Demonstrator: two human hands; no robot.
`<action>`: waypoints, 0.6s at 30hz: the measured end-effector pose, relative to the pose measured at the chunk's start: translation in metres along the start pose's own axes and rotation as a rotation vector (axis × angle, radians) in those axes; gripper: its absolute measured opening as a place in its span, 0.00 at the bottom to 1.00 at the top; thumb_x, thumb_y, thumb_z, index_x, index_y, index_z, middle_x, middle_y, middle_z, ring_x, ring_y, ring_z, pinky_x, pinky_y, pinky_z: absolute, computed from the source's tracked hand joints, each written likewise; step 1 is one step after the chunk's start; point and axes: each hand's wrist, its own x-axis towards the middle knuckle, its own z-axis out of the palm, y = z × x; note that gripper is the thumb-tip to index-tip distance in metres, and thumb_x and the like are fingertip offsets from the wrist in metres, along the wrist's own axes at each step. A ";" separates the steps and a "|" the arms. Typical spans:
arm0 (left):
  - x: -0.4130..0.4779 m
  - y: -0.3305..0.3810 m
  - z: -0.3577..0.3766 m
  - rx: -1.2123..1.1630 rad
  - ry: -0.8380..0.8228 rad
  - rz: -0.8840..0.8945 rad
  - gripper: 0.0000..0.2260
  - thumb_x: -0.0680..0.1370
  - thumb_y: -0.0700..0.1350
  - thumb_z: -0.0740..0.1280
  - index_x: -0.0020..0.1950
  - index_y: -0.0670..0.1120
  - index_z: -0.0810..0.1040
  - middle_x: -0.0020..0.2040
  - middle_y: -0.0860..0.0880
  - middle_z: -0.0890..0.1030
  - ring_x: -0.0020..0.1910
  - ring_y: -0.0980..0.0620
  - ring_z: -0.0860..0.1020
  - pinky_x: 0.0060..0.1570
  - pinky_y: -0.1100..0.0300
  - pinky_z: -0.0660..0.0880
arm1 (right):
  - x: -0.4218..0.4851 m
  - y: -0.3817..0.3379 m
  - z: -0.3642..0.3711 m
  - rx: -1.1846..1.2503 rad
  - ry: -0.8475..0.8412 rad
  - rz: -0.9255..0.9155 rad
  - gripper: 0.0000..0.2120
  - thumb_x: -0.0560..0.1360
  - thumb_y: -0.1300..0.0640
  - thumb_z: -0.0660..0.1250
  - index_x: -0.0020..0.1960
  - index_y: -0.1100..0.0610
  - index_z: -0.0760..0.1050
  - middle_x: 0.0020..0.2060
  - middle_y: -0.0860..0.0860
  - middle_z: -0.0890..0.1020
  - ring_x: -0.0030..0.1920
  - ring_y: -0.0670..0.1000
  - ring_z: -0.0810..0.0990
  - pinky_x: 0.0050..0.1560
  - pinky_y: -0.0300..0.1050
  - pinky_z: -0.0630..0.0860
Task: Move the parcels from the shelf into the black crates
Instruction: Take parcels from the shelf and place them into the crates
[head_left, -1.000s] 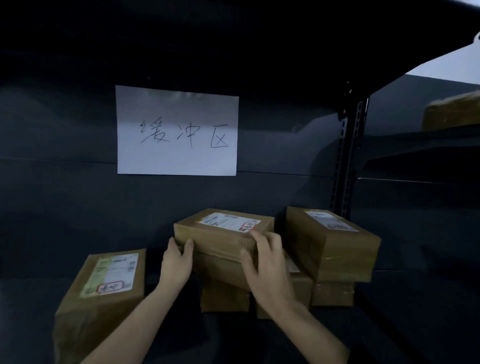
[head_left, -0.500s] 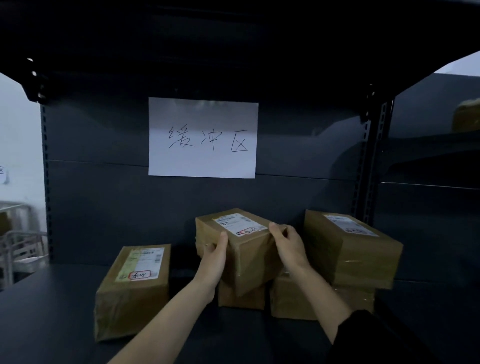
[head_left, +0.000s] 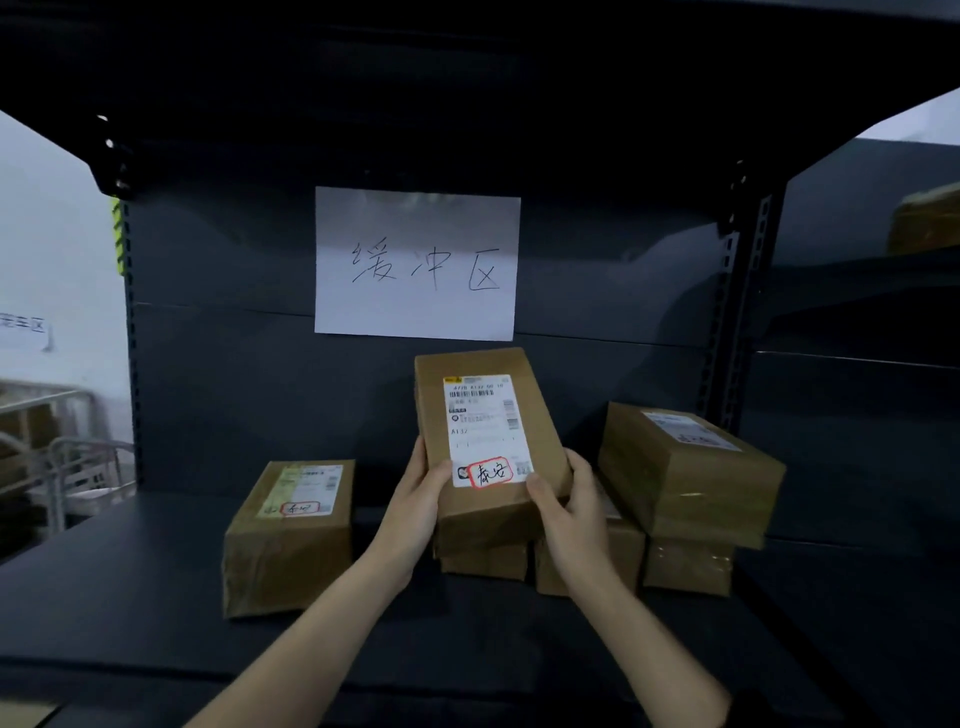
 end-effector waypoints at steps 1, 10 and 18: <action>-0.003 0.003 -0.002 -0.002 0.009 0.014 0.20 0.80 0.51 0.59 0.72 0.61 0.62 0.60 0.56 0.78 0.57 0.56 0.77 0.52 0.61 0.74 | -0.002 -0.003 0.002 0.013 0.001 -0.015 0.21 0.77 0.56 0.64 0.68 0.50 0.62 0.51 0.39 0.72 0.53 0.41 0.73 0.51 0.37 0.73; -0.048 0.044 -0.054 0.004 0.232 0.108 0.16 0.80 0.51 0.58 0.68 0.60 0.67 0.57 0.55 0.79 0.56 0.53 0.78 0.48 0.58 0.76 | -0.030 -0.044 0.049 0.057 -0.152 -0.140 0.21 0.77 0.55 0.63 0.68 0.51 0.62 0.63 0.49 0.71 0.60 0.45 0.71 0.63 0.45 0.71; -0.102 0.076 -0.160 0.052 0.568 0.144 0.19 0.79 0.48 0.60 0.70 0.54 0.67 0.59 0.47 0.79 0.56 0.47 0.78 0.58 0.48 0.75 | -0.069 -0.077 0.154 0.093 -0.397 -0.179 0.21 0.78 0.51 0.62 0.69 0.50 0.62 0.59 0.45 0.70 0.61 0.45 0.70 0.58 0.34 0.71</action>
